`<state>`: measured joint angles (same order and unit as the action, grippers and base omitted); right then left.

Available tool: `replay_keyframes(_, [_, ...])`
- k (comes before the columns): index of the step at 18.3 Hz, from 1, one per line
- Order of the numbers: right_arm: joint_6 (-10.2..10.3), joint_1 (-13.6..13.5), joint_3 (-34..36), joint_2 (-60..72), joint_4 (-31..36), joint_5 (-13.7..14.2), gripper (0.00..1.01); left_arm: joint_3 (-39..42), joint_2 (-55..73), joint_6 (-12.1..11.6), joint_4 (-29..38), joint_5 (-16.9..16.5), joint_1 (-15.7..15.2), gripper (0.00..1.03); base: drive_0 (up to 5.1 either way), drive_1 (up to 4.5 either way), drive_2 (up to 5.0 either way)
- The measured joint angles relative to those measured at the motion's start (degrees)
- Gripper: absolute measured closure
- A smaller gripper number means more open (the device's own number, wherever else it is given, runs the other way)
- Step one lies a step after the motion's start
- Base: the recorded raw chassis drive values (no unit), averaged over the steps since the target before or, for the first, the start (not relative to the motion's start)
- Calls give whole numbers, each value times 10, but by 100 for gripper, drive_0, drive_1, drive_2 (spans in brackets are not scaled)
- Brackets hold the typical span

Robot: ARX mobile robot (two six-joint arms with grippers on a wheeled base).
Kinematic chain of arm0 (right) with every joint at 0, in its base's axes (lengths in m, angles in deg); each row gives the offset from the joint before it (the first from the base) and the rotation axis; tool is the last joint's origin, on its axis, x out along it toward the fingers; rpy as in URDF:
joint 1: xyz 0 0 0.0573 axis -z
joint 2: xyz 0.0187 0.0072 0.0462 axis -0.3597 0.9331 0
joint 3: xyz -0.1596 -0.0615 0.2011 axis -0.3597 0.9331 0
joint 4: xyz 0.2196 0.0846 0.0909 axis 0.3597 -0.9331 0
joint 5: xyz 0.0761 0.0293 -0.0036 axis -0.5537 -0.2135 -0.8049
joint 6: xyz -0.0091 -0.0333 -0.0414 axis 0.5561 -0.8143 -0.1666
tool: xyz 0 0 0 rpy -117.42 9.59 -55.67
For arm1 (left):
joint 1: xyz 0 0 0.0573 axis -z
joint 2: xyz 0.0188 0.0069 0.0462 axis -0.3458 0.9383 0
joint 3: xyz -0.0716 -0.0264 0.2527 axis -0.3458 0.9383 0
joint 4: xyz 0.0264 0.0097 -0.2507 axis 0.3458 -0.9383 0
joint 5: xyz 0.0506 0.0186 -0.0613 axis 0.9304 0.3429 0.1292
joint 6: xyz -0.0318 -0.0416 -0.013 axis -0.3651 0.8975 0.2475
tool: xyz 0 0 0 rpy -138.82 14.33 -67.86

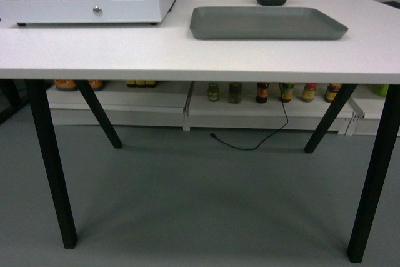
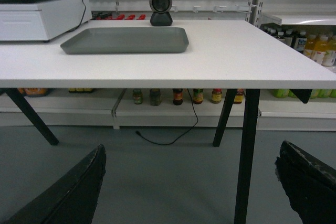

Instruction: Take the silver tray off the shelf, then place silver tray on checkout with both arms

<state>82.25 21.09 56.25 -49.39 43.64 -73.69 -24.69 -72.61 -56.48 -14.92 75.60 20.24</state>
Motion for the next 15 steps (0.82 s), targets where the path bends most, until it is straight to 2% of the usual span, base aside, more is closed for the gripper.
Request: replay_keyframes(15, [-1,0,0,0,-3,1,3,0,0,0,-3,0,0,5,0,0,0])
